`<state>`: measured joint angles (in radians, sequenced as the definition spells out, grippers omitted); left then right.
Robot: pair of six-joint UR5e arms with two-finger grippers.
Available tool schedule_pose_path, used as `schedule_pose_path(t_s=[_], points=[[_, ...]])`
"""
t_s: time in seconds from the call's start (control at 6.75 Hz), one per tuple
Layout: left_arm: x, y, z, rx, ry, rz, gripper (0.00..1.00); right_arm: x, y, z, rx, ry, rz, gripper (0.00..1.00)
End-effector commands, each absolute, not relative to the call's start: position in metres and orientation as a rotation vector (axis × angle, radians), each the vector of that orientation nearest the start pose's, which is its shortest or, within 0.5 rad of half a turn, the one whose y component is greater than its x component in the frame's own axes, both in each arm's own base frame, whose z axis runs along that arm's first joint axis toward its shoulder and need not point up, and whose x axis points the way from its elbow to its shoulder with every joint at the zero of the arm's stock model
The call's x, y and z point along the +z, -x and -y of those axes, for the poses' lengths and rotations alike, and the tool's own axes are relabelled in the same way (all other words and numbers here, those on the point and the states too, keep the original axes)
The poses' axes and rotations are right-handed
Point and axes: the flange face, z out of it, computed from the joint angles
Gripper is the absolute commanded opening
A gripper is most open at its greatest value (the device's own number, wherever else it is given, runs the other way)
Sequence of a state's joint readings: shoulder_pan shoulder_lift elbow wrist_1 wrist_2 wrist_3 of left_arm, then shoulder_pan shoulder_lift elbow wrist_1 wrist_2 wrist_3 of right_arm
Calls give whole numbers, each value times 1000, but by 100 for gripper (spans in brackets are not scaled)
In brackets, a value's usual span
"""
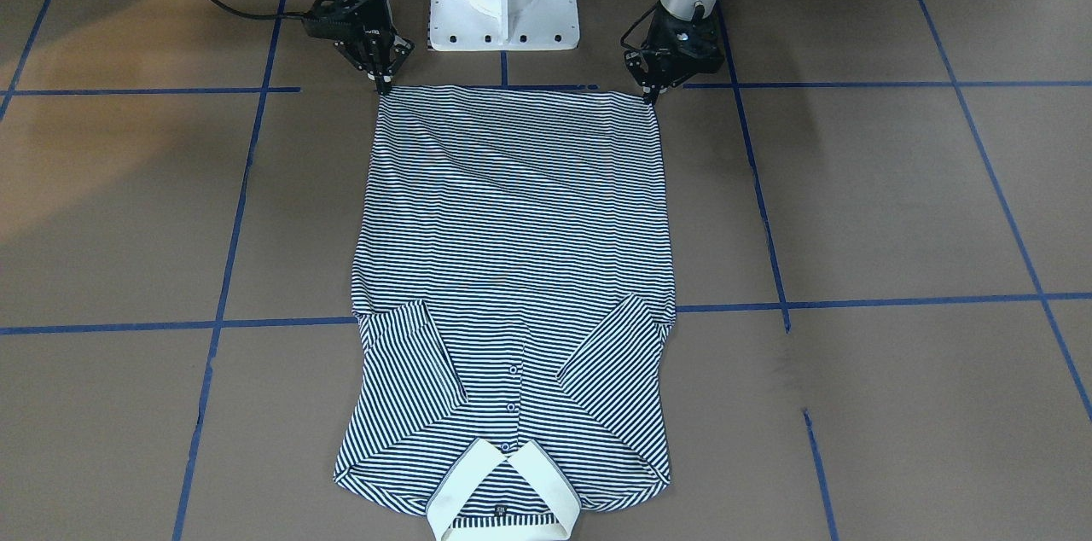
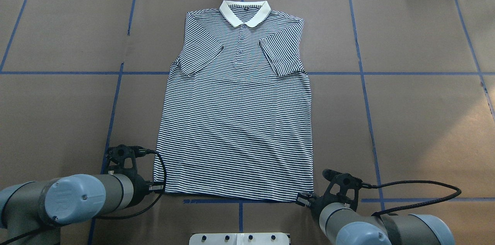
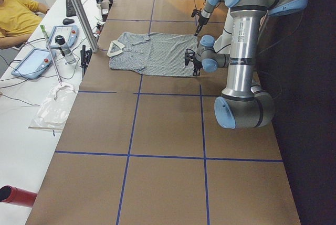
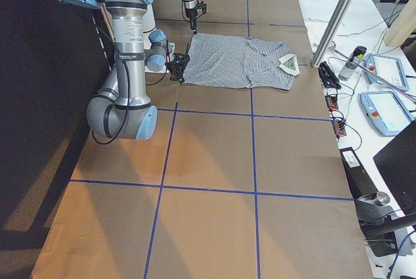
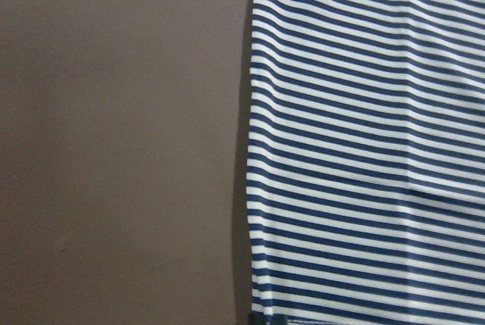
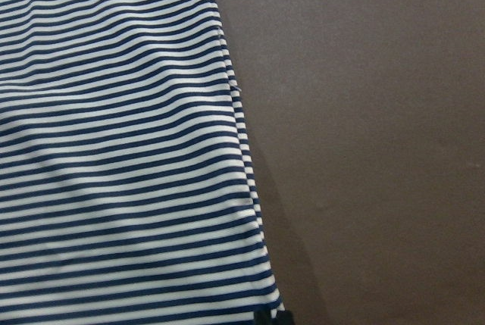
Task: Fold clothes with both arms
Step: 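Grasp the hem corners with both grippers, then lift the hem with both grippers and fold it toward the collar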
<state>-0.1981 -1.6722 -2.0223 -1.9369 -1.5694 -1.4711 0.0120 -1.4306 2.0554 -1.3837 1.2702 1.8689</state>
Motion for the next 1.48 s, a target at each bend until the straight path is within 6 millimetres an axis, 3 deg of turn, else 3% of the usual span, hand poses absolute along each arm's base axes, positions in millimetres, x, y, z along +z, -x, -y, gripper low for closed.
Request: schedule_pose_path(t_s=[0.0, 0.15, 0.3, 0.44, 0.59, 0.74, 0.89, 1.04, 1.18, 1.33], points=[[338, -470, 231, -84, -140, -931, 0, 336, 497, 178, 426, -161, 867, 0], [294, -437, 221, -69, -123, -908, 0, 314, 473, 184, 431, -150, 882, 0], [228, -390, 204, -33, -48, -922, 0, 273, 431, 181, 422, -123, 871, 0], [177, -348, 196, -27, -25, -934, 0, 231, 380, 166, 388, -84, 873, 0], [147, -331, 196, -26, -1, -950, 0, 197, 324, 158, 367, -43, 907, 0], [142, -322, 206, -46, 11, -956, 0, 180, 308, 164, 373, 17, 917, 0], [146, -328, 208, -5, -9, -940, 0, 178, 311, 168, 379, 15, 895, 0], [153, -346, 220, 62, -54, -897, 0, 175, 326, 181, 347, -30, 887, 0], [154, -344, 260, 61, -127, -863, 0, 158, 346, 214, 354, -96, 895, 0], [156, -331, 290, 55, -181, -839, 0, 157, 352, 249, 374, -147, 868, 0]])
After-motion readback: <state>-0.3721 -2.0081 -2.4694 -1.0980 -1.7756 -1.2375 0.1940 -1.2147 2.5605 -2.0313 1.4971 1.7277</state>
